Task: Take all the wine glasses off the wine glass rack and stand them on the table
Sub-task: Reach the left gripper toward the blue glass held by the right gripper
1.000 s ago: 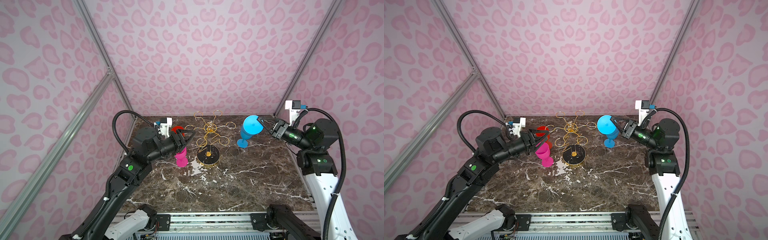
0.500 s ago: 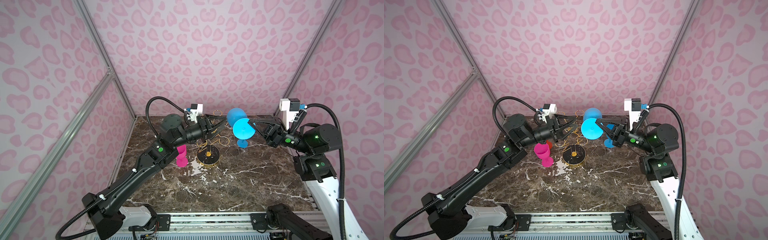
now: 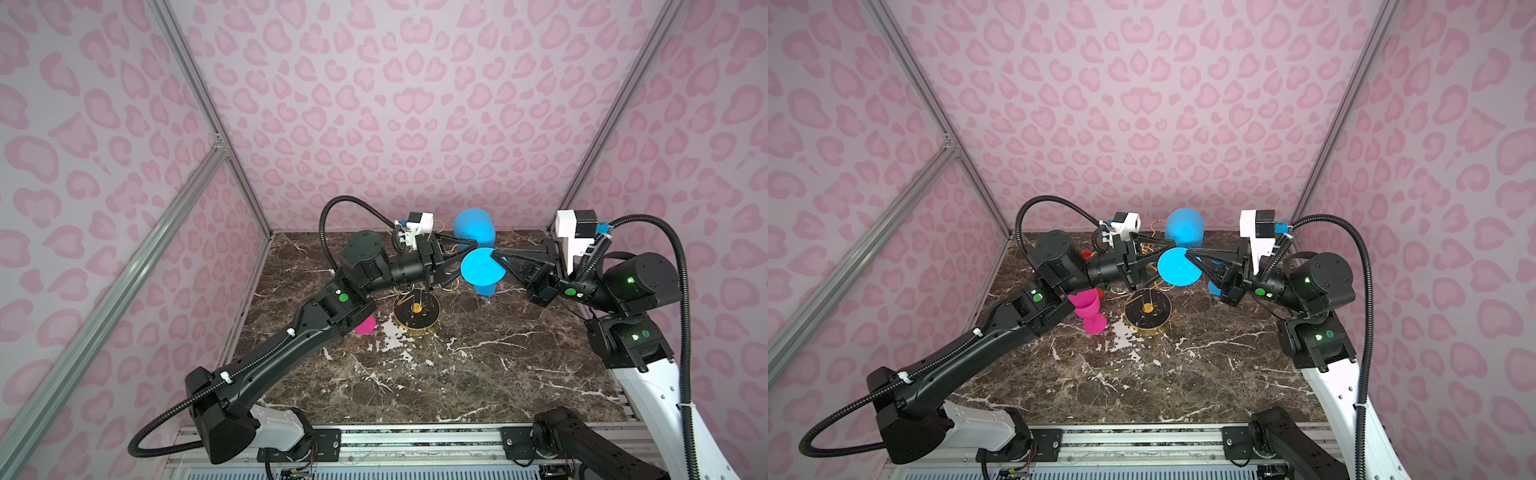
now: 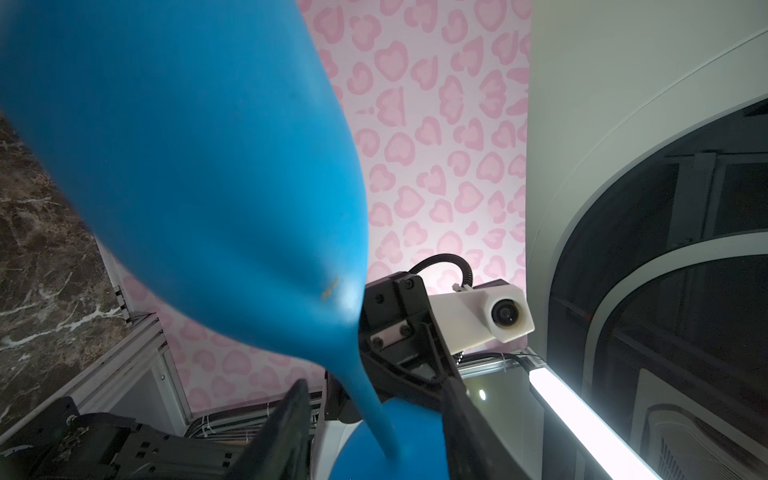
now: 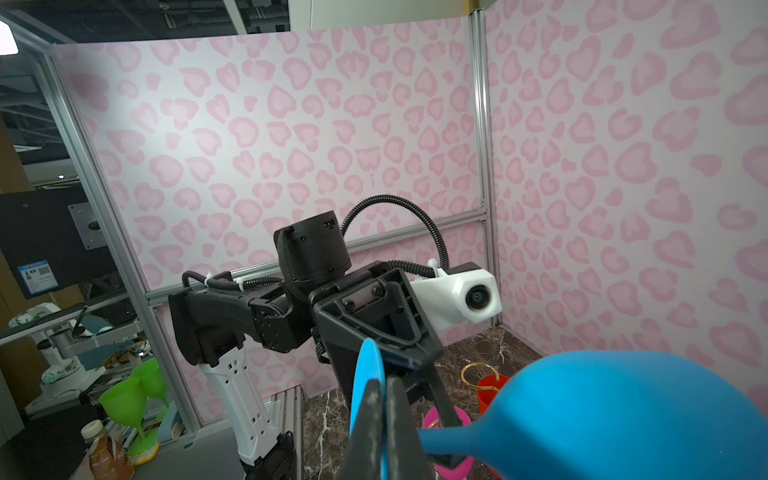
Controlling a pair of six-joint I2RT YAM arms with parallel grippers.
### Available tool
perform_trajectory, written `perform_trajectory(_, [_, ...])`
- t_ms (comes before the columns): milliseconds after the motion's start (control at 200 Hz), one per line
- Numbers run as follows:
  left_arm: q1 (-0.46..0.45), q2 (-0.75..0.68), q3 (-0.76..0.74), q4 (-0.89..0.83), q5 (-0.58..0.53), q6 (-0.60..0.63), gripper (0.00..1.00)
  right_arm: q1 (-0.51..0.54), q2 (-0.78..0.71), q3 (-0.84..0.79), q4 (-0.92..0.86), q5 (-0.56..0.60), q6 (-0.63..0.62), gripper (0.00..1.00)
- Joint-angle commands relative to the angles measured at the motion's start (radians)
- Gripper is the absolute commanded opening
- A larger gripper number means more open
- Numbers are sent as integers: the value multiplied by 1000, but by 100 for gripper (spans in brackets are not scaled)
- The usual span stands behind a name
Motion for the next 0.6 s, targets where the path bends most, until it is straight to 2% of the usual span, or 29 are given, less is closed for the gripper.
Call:
perform_trajectory(0, [-9,22,18,102,46,-55,53,5,-7,1,-16,-16,-107,0])
perform_trajectory(155, [-15,49,40,116,73,-68,48,13,-15,-3,-8,-46,-141,0])
perform_trajectory(400, [-22,67,36,157,88,-105,37,17,-23,8,-93,-48,-252,0])
perform_trajectory(430, [-22,68,31,163,89,-112,31,19,-24,9,-104,-48,-268,0])
perform_trajectory(595, [-28,68,33,167,91,-114,20,24,-28,13,-173,-34,-348,0])
